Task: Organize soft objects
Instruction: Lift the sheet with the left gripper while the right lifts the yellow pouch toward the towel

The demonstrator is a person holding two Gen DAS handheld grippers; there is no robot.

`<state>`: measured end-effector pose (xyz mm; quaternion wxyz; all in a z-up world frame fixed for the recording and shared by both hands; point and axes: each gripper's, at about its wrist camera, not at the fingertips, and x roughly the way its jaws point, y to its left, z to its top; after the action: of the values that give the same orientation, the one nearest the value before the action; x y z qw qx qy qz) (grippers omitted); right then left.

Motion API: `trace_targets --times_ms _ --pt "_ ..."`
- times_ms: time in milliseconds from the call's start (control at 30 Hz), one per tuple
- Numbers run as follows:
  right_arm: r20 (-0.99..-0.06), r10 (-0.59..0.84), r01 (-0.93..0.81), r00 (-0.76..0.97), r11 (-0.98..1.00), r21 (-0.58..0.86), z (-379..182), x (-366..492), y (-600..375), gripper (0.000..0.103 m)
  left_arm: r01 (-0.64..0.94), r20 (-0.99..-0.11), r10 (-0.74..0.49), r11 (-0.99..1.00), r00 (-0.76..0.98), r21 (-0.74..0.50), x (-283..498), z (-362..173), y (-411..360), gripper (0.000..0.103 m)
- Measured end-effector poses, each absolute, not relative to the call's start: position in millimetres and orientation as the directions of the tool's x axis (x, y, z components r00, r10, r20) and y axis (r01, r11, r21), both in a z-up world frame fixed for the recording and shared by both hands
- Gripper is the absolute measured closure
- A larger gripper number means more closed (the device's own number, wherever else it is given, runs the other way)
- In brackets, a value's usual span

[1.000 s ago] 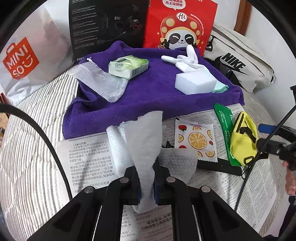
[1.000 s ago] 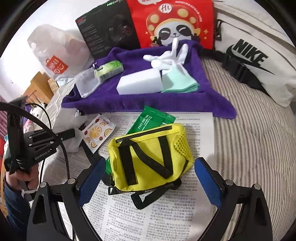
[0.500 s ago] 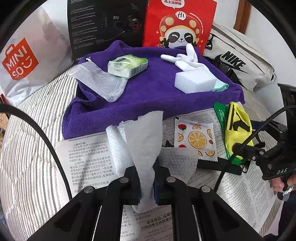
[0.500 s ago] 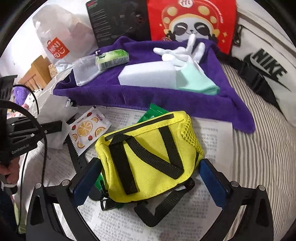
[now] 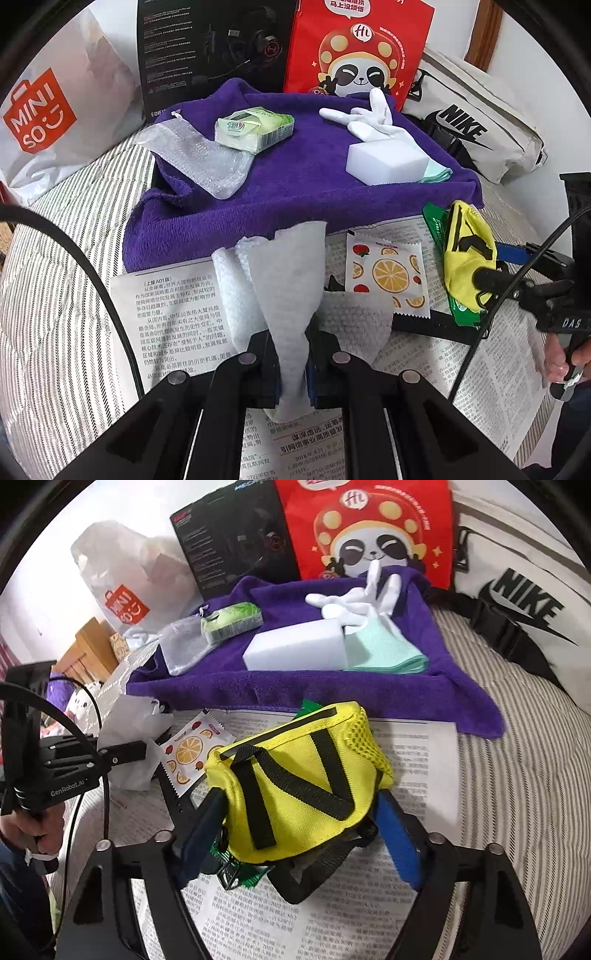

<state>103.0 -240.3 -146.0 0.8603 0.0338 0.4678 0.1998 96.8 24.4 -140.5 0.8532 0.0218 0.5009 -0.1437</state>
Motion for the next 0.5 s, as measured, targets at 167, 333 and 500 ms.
trace_targets --times_ms 167,333,500 --pt "-0.786 0.366 -0.296 0.499 0.924 0.243 -137.7 94.1 -250.2 0.025 0.273 -0.862 -0.224 0.956 0.455 -0.104 96.0 -140.0 24.6 0.093" --pt "-0.781 0.377 -0.287 0.498 0.921 0.262 -131.0 87.5 -256.0 0.027 0.269 -0.862 -0.225 0.957 0.453 -0.108 95.9 -139.8 24.7 0.093" --pt "-0.779 0.375 -0.271 0.502 0.924 0.271 -125.4 88.6 -260.0 0.027 0.267 -0.863 -0.234 0.956 0.448 -0.121 96.1 -138.7 26.0 0.093"
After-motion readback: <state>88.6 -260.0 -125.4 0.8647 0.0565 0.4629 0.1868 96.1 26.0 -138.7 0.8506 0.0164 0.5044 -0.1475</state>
